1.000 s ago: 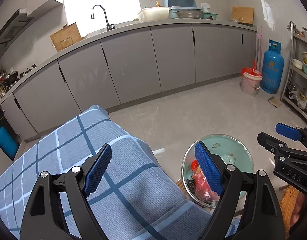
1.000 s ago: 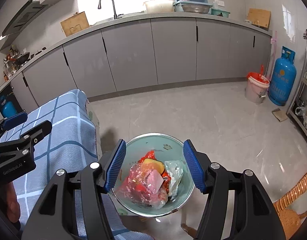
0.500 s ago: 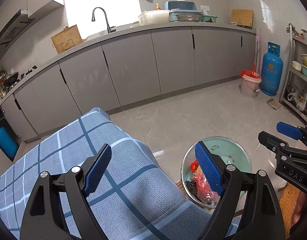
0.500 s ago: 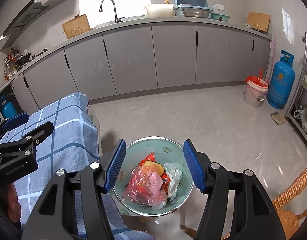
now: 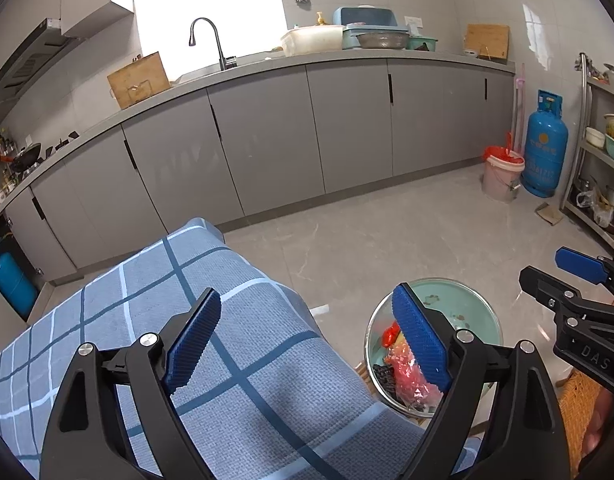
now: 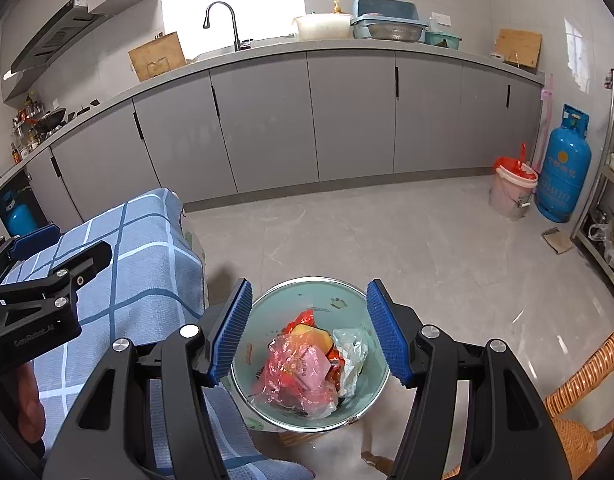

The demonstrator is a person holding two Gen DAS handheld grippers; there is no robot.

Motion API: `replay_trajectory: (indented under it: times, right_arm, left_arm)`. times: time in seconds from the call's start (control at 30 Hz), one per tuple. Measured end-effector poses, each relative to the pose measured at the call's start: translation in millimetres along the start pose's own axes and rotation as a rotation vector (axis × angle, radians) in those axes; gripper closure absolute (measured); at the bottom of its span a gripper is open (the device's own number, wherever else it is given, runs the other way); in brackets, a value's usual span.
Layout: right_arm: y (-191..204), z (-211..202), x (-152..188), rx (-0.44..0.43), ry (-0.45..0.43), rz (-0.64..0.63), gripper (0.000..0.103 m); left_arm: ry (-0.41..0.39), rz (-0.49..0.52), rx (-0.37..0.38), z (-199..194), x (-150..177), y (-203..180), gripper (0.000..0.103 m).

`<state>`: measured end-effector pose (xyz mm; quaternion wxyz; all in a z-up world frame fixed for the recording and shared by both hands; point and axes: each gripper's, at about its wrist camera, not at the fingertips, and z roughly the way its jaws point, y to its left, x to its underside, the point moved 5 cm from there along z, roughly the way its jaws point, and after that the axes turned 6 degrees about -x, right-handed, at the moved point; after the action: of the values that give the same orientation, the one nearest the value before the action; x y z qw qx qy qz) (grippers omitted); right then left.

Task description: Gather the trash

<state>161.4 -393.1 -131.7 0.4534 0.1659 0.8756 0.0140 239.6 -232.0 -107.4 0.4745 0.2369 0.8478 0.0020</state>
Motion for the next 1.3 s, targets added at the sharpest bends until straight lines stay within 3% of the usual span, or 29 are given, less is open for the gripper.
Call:
replay_trajectory:
  times: [0.53,1.3]
  right_arm:
    - [2,-16,-6,-0.005,-0.042,-0.003,0.039]
    - [3,-26,-9,-0.008,-0.069,-0.004,0.034]
  left_arm:
    - [-0.028,-0.011,-0.009,-11,-4,6,0.004]
    - [-0.037,-0.008,-0.044,-14,-3,10,0.004]
